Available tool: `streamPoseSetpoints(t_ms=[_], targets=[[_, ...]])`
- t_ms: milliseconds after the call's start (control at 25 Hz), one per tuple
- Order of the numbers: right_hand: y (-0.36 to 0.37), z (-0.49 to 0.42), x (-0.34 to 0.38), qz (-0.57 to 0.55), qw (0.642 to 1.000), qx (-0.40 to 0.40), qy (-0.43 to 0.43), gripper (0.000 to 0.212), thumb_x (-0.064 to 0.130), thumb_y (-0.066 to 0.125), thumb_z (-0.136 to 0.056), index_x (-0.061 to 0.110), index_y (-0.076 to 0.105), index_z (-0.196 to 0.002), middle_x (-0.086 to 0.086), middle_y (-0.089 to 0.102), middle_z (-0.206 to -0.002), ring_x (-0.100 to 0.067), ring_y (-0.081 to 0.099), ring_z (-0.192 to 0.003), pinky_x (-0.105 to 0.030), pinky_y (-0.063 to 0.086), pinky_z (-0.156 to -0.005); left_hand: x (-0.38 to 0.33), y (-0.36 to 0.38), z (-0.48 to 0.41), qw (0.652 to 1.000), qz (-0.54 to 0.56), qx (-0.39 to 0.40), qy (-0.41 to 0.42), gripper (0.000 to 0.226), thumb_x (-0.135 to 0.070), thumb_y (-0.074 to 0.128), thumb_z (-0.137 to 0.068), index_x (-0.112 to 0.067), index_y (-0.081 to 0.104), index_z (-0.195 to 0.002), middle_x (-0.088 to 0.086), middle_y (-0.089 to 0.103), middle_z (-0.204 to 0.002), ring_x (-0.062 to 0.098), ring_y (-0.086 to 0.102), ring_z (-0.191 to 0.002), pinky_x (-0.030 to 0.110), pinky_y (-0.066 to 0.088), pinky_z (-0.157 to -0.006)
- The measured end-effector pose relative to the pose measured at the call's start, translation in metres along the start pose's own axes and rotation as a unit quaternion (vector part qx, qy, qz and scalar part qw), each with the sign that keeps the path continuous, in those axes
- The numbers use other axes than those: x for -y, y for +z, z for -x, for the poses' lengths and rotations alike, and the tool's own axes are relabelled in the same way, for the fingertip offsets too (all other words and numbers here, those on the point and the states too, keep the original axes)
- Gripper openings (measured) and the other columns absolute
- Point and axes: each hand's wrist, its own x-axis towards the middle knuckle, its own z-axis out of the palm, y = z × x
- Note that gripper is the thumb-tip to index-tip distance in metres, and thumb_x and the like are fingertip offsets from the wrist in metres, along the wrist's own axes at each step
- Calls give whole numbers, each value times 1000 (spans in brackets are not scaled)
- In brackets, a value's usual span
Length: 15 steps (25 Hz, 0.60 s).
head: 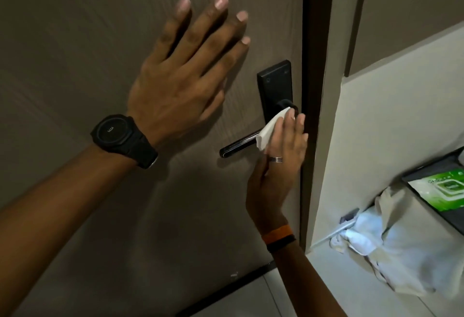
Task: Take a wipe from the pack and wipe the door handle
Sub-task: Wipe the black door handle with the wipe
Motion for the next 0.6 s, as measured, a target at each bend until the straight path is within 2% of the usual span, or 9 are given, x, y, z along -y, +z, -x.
streamPoseSetpoints(t_ms=[80,160,280,440,600], targets=[[13,20,6,-11,998,53,-11,59,40,19,-110,13,10,-162,-6,3,-173,-14,-7,-161,-33,-4,-133,-1,0,-1,1000,-1,3,-1,50,-30,34,-109,-11,34,-155,14,33,-161,38,34,-147,59,29,-116],[22,41,6,-38,994,85,-48,72,47,23,-107,14,-9,-163,-2,-13,-173,-22,-10,-162,-36,-5,-133,-2,-2,-1,1000,-2,3,0,49,-29,33,-109,-11,35,-154,14,34,-161,39,34,-147,60,28,-116],[26,40,-8,-28,994,76,-78,82,59,26,-103,15,-10,-162,-5,-15,-172,-27,-7,-162,-40,-4,-133,-2,-1,0,1000,2,-3,-1,49,-29,32,-109,-10,35,-154,15,33,-161,39,33,-147,60,27,-116],[29,14,-20,-55,998,28,-13,90,70,26,-98,19,-12,-161,1,-17,-172,-26,-9,-162,-39,-7,-132,-4,-1,-1,1000,9,-4,-7,49,-30,30,-110,-12,33,-155,14,31,-162,38,31,-148,61,30,-116],[31,54,-2,-31,990,95,-103,91,68,27,-100,12,-9,-162,-8,-13,-172,-30,-5,-162,-44,-2,-132,-4,1,0,1000,3,-4,-6,50,-33,29,-110,-13,32,-156,15,32,-161,38,32,-148,61,30,-115]])
